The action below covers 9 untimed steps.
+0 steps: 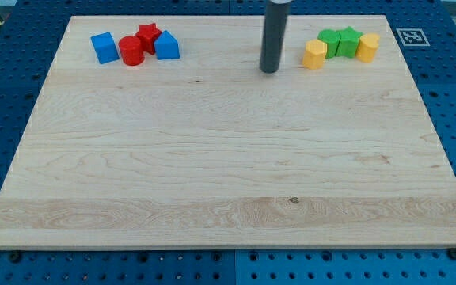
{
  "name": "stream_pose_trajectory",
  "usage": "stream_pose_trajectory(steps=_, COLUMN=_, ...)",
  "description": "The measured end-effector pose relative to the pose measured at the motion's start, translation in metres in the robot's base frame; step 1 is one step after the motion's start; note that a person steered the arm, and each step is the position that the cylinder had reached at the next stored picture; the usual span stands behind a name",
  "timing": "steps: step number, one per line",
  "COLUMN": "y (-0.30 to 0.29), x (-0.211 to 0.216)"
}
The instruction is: Point your arm close to the blue cube
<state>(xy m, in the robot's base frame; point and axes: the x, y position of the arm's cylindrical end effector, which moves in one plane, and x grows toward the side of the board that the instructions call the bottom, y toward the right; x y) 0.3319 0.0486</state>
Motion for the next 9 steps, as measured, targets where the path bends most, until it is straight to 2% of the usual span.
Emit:
stream_pose_trajectory(steps=1, y=-0.033, x=-0.002)
stream_pose_trajectory(steps=3, y=-0.025, x=-0.061)
stream_pose_trajectory(steps=6, y=-0.032, x=-0.072)
stream_pose_trajectory(steps=7, y=-0.059, x=-0.094)
stream_pose_trajectory(steps=9, y=-0.188, x=-0.125)
